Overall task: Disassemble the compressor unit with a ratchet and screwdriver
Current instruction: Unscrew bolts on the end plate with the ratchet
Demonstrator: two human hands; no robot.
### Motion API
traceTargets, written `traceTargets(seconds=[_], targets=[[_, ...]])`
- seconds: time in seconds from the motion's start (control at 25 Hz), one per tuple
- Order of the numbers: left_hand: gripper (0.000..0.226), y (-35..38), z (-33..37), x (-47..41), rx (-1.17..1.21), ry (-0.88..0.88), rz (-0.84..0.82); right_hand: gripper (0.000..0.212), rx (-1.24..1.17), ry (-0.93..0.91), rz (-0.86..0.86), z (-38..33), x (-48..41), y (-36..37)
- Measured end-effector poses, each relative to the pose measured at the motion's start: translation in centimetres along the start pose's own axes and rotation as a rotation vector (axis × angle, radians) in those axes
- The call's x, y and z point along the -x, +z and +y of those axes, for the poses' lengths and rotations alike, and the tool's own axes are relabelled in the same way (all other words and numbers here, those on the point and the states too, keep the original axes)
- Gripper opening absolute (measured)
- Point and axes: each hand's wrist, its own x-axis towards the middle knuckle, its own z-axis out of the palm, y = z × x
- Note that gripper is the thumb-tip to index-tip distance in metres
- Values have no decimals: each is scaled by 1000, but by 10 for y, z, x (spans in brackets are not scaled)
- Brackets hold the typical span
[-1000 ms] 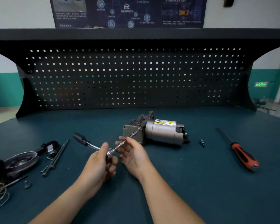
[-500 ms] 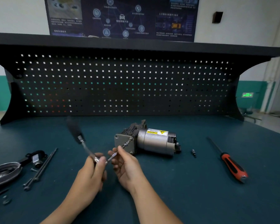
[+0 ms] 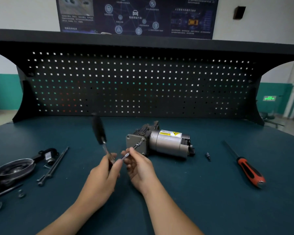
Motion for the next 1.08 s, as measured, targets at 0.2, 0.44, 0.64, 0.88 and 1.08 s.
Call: traceTargets(seconds=[0.2, 0.44, 0.64, 0.88, 1.08], targets=[[33, 1, -2, -6, 252, -296, 19, 15, -4, 48, -43, 0, 0, 0], [53, 0, -3, 6, -253, 203, -74, 20, -44, 19, 28, 3, -3, 3], [6, 10, 1, 7, 176, -61, -72, 20, -65, 55, 22, 0, 0, 1], [33, 11, 2, 1, 296, -324, 4, 19, -23, 24, 15, 0, -1, 0], [13, -3, -5, 4, -432, 172, -56, 21, -13, -3, 44, 3, -3, 1]])
